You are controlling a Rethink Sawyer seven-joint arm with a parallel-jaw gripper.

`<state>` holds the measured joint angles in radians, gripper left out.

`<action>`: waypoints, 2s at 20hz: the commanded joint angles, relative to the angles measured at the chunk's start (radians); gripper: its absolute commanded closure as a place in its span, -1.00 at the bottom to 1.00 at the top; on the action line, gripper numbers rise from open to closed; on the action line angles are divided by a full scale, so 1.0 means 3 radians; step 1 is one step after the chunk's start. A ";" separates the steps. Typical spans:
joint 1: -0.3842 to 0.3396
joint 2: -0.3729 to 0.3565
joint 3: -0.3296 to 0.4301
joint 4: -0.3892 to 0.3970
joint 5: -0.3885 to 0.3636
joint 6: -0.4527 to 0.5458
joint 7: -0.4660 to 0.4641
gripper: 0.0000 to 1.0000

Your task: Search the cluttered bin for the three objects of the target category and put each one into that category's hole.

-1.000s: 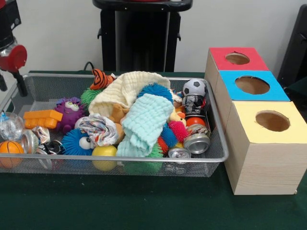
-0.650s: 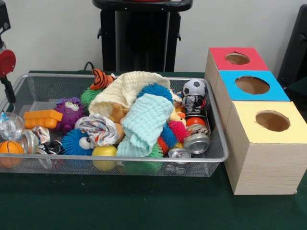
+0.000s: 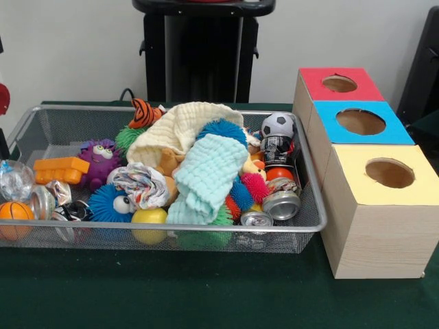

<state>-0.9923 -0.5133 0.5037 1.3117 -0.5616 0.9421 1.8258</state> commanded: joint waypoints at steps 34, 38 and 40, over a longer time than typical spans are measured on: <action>-0.0150 0.0797 0.0039 0.0041 -0.0467 -0.0663 -0.0797 -1.00; -0.0162 0.0897 0.0039 0.0087 -0.0465 -0.0798 -0.0676 -1.00; -0.0144 0.0890 0.0021 0.0146 -0.0451 -0.0831 -0.0569 -1.00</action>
<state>-1.0117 -0.4111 0.5165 1.2723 -0.6114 0.8533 1.8258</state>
